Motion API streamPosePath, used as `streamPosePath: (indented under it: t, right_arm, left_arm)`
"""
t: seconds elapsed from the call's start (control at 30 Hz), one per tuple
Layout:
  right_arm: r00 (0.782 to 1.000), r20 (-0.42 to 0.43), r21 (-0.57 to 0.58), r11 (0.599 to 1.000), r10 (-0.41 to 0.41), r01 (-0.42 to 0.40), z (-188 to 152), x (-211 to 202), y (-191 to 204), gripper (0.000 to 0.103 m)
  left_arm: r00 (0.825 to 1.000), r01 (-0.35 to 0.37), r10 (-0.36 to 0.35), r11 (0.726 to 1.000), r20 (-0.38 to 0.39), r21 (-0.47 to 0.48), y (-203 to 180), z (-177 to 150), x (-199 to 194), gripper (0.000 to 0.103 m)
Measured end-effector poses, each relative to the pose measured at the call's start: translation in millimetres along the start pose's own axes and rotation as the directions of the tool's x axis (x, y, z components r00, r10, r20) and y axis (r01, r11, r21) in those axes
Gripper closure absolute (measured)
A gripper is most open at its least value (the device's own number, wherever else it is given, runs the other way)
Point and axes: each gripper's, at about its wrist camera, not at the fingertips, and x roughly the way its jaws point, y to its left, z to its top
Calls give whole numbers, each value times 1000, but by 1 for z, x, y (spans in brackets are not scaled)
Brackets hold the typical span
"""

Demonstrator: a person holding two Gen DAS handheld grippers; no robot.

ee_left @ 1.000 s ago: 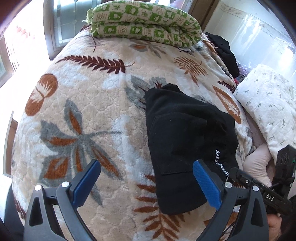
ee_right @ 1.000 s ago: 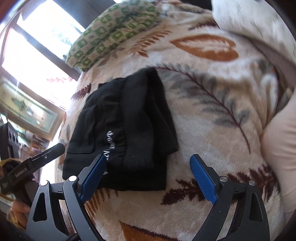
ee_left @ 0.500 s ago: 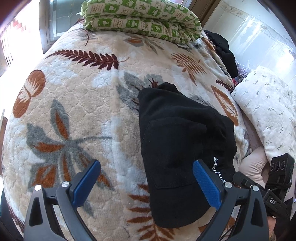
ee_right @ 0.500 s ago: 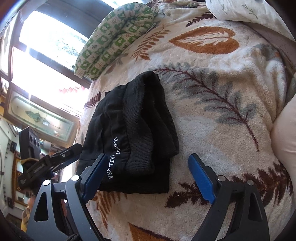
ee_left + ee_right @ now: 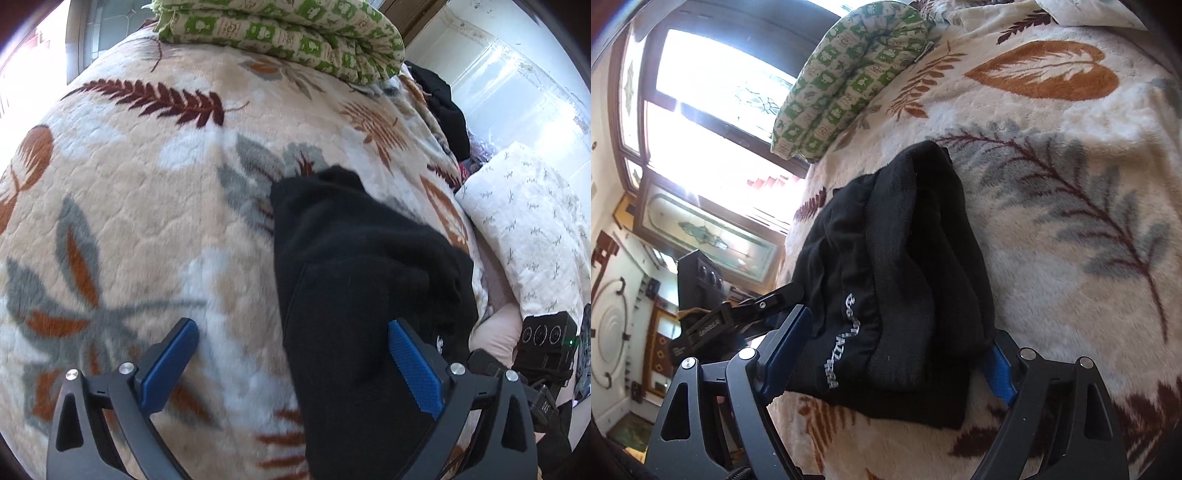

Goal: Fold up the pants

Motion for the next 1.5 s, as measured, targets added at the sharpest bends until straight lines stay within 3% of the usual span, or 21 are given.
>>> streamPosePath:
  t: [0.17,0.23,0.3,0.43,0.5,0.67,0.9,1.13,1.33,1.5]
  right_arm:
    - [999,-24,-28,999,-36,35,9,12,7,28]
    - [997,-29,-30,997,-67,67,10,14,6,51]
    - [997,-31,3,998,-68,68,11,14,-1,65]
    - [999,-22,32,998,-48,49,9,11,-3,74]
    - [998,-14,11,998,-58,58,8,10,4,76]
    - [997,14,-59,996,-72,73,12,2,29,79]
    - [997,61,-116,992,-47,54,26,-10,63,79]
    - [997,64,-187,981,-41,53,65,17,96,79]
    - [994,62,-237,966,-86,98,109,51,106,79]
    - [989,31,-237,960,-145,149,138,89,88,77]
  left_arm:
    - [1000,-3,4,999,-20,49,-13,15,14,1]
    - [1000,10,-9,998,-20,56,-17,17,15,4]
    - [998,61,-59,997,-38,45,-19,17,18,25]
    - [995,96,-95,995,-23,22,-18,14,13,38]
    - [994,105,-105,994,-9,7,-16,14,8,53]
    - [993,119,-120,992,22,30,-24,17,-13,66]
    - [989,108,-116,990,88,89,-36,33,-48,67]
    - [990,28,-43,993,132,116,-30,75,-62,67]
    - [988,-21,3,993,151,114,-17,124,-44,66]
    - [992,-49,35,992,125,112,-5,148,-4,66]
